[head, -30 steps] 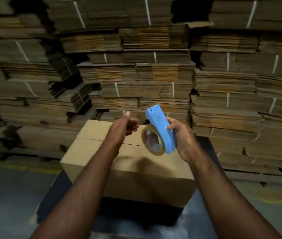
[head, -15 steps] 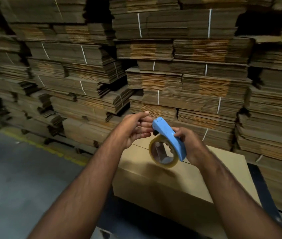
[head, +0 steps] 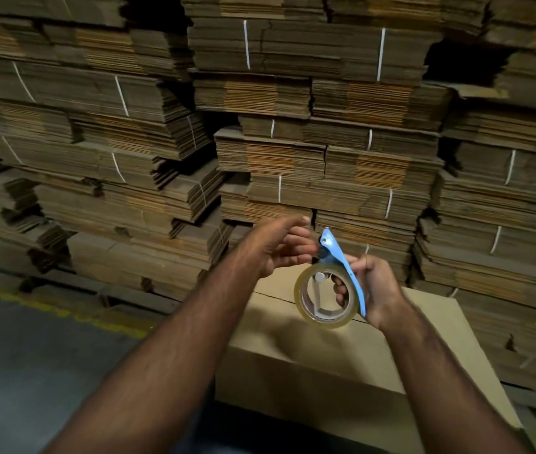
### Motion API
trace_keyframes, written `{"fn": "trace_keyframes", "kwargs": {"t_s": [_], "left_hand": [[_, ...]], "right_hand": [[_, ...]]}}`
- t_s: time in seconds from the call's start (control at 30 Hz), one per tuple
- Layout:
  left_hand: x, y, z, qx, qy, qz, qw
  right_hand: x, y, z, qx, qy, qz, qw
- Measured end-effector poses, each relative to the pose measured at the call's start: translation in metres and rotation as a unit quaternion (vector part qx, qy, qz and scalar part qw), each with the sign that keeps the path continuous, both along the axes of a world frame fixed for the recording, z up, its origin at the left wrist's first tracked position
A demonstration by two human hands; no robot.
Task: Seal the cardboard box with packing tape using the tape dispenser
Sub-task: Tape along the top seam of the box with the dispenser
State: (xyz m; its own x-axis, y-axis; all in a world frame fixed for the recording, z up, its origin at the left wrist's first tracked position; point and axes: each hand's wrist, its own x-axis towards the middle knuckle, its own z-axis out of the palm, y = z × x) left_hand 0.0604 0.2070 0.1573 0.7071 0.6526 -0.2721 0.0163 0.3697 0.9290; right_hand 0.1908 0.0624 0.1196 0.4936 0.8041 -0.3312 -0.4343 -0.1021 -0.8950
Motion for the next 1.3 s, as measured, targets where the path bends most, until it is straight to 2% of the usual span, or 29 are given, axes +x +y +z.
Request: {"fn": "trace_keyframes", "kwargs": {"t_s": [0.17,0.37,0.53,0.6,0.63,0.7,0.77,0.83,0.97,1.1,1.3], "left_hand": [[0.003,0.007,-0.007,0.013,0.032,-0.031,0.999],[0.005,0.014,-0.015,0.018,0.081,-0.049,0.995],[0.007,0.015,-0.025,0.017,0.095,-0.072,0.993],[0.007,0.017,-0.03,0.021,0.097,-0.079,0.992],[0.006,0.019,-0.032,0.028,0.099,-0.081,0.991],[0.002,0.02,-0.034,0.053,0.104,-0.079,0.99],[-0.002,0.023,-0.038,0.067,0.109,-0.063,0.99],[-0.009,0.027,-0.043,0.068,0.1,-0.034,0.992],[-0.025,0.037,-0.056,0.068,0.077,0.005,0.995],[-0.041,0.05,-0.069,0.065,0.106,0.067,0.99],[-0.058,0.069,-0.089,0.048,0.148,0.141,0.978]], "right_hand": [[-0.008,0.002,0.005,-0.036,-0.037,-0.04,0.998],[-0.015,0.005,0.016,-0.114,-0.232,-0.111,0.96],[-0.015,0.0,0.021,-0.099,-0.386,-0.083,0.913],[-0.013,-0.005,0.023,-0.117,-0.437,-0.021,0.892],[-0.012,-0.008,0.024,-0.138,-0.473,0.028,0.87],[-0.012,-0.011,0.025,-0.194,-0.573,0.112,0.788],[-0.013,-0.008,0.02,-0.224,-0.658,0.129,0.707],[-0.015,-0.004,0.016,-0.212,-0.701,0.124,0.67],[-0.01,-0.005,0.01,-0.186,-0.742,0.135,0.63],[-0.002,-0.002,0.0,-0.191,-0.747,0.168,0.615],[0.005,0.011,-0.004,-0.187,-0.718,0.219,0.634]]}}
